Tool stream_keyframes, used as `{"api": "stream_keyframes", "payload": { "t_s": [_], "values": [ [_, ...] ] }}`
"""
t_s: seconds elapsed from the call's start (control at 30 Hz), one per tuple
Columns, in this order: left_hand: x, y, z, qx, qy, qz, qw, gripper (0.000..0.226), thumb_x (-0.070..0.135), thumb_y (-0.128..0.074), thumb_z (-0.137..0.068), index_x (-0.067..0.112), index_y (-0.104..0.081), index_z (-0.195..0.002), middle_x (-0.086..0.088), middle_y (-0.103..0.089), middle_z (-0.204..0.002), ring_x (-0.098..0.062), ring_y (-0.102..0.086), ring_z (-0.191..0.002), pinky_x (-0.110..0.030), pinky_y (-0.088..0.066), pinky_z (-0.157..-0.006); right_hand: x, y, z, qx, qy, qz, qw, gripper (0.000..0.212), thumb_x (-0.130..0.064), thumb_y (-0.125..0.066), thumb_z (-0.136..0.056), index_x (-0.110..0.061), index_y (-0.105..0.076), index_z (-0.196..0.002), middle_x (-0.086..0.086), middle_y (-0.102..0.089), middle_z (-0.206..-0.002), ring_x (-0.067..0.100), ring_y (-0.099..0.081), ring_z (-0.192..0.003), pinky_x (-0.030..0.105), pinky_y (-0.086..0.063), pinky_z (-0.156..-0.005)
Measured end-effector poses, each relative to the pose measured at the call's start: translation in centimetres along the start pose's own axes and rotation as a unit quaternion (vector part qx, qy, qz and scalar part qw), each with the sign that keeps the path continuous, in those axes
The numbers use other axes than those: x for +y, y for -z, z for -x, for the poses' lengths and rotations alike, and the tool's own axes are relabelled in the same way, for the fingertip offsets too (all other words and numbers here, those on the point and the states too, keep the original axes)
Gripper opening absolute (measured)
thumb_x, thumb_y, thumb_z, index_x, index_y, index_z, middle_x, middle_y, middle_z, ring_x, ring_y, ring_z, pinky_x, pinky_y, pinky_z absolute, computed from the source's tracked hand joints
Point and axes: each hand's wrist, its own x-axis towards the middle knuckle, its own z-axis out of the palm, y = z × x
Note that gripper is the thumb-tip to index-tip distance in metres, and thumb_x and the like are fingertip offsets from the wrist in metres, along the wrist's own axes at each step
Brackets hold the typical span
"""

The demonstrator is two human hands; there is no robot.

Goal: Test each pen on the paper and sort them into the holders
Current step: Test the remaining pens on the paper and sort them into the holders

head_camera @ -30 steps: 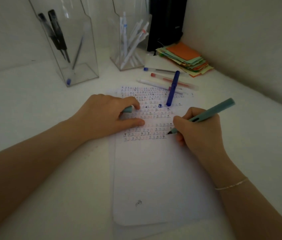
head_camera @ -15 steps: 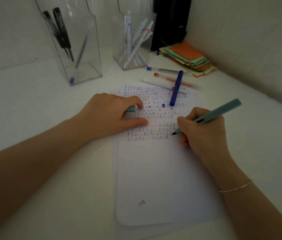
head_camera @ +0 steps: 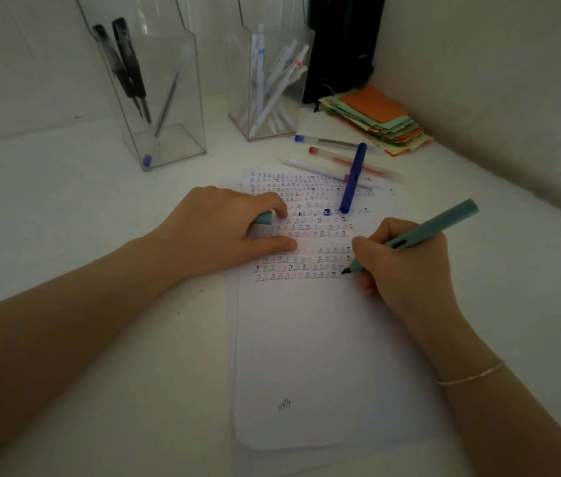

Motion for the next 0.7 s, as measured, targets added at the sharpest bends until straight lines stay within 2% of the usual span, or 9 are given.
{"api": "stream_keyframes", "payload": {
  "t_s": [0.13, 0.27, 0.37, 0.43, 0.5, 0.57, 0.63, 0.7],
  "values": [
    [-0.1, -0.1, 0.0, -0.001, 0.001, 0.003, 1.0, 0.059, 0.081, -0.029, -0.073, 0.039, -0.054, -0.106, 0.017, -0.042, -0.054, 0.003, -0.039, -0.051, -0.015, -0.026, -0.052, 0.2, 0.0, -0.1, 0.0, -0.001, 0.0, 1.0, 0.019, 0.003, -0.063, -0.077, 0.017, -0.053, -0.068, 0.016, -0.054, -0.047, 0.008, -0.045, -0.03, 0.016, -0.041, -0.035],
    [0.1, 0.2, 0.2, 0.032, -0.016, -0.003, 0.999, 0.054, 0.075, -0.039, -0.078, 0.033, -0.057, -0.107, 0.023, -0.045, -0.063, -0.001, -0.037, -0.055, -0.021, -0.028, -0.052, 0.6, -0.2, -0.3, 0.026, 0.018, 0.004, 0.999, 0.021, 0.002, -0.062, -0.078, 0.015, -0.048, -0.068, 0.029, -0.052, -0.057, 0.015, -0.045, -0.039, 0.015, -0.039, -0.036],
    [0.6, 0.2, 0.4, 0.084, -0.053, 0.0, 0.995, 0.042, 0.057, -0.045, -0.087, 0.024, -0.058, -0.108, 0.016, -0.057, -0.085, -0.001, -0.041, -0.064, -0.021, -0.033, -0.057, 0.4, 0.3, -0.2, 0.015, 0.024, -0.061, 0.998, 0.023, -0.005, -0.068, -0.081, 0.009, -0.053, -0.071, 0.009, -0.056, -0.046, 0.008, -0.048, -0.035, 0.015, -0.041, -0.038],
    [1.1, 0.1, 0.4, 0.088, -0.059, 0.043, 0.993, 0.033, 0.044, -0.041, -0.093, 0.02, -0.055, -0.112, 0.018, -0.048, -0.088, 0.002, -0.04, -0.071, -0.013, -0.031, -0.062, -0.2, 0.7, 0.0, -0.005, 0.033, -0.133, 0.991, 0.019, -0.013, -0.073, -0.077, 0.0, -0.059, -0.074, 0.004, -0.064, -0.053, 0.01, -0.059, -0.046, 0.017, -0.05, -0.049],
    [1.4, -0.1, 0.3, 0.065, -0.059, 0.092, 0.992, 0.031, 0.036, -0.035, -0.095, 0.018, -0.052, -0.114, 0.019, -0.041, -0.089, 0.002, -0.037, -0.076, -0.007, -0.031, -0.066, -0.5, 0.9, 0.2, -0.057, 0.02, -0.266, 0.962, 0.013, -0.019, -0.072, -0.071, -0.008, -0.069, -0.077, 0.005, -0.072, -0.075, 0.019, -0.071, -0.073, 0.024, -0.057, -0.069],
    [1.5, -0.4, 0.3, 0.036, -0.063, 0.116, 0.991, 0.03, 0.033, -0.033, -0.096, 0.018, -0.05, -0.115, 0.018, -0.043, -0.089, 0.001, -0.038, -0.076, -0.004, -0.032, -0.073, -0.8, 0.6, 0.2, -0.109, -0.017, -0.396, 0.912, 0.016, -0.023, -0.066, -0.075, -0.009, -0.073, -0.081, 0.012, -0.073, -0.092, 0.03, -0.07, -0.094, 0.033, -0.057, -0.081],
    [1.6, -0.5, 0.3, 0.019, -0.068, 0.123, 0.99, 0.028, 0.033, -0.033, -0.097, 0.019, -0.049, -0.114, 0.02, -0.043, -0.085, 0.0, -0.04, -0.074, -0.006, -0.033, -0.074, -0.8, 0.5, 0.1, -0.127, -0.054, -0.452, 0.881, 0.023, -0.02, -0.055, -0.082, -0.002, -0.069, -0.086, 0.019, -0.071, -0.094, 0.034, -0.069, -0.093, 0.036, -0.057, -0.08],
    [1.6, -0.5, 0.3, 0.014, -0.076, 0.129, 0.989, 0.029, 0.036, -0.031, -0.096, 0.021, -0.049, -0.112, 0.022, -0.04, -0.077, 0.007, -0.043, -0.076, -0.007, -0.033, -0.072, -0.8, 0.5, 0.0, -0.114, -0.058, -0.439, 0.89, 0.02, -0.012, -0.05, -0.084, -0.005, -0.067, -0.075, 0.018, -0.071, -0.081, 0.032, -0.072, -0.078, 0.033, -0.059, -0.07]
  ]
}}
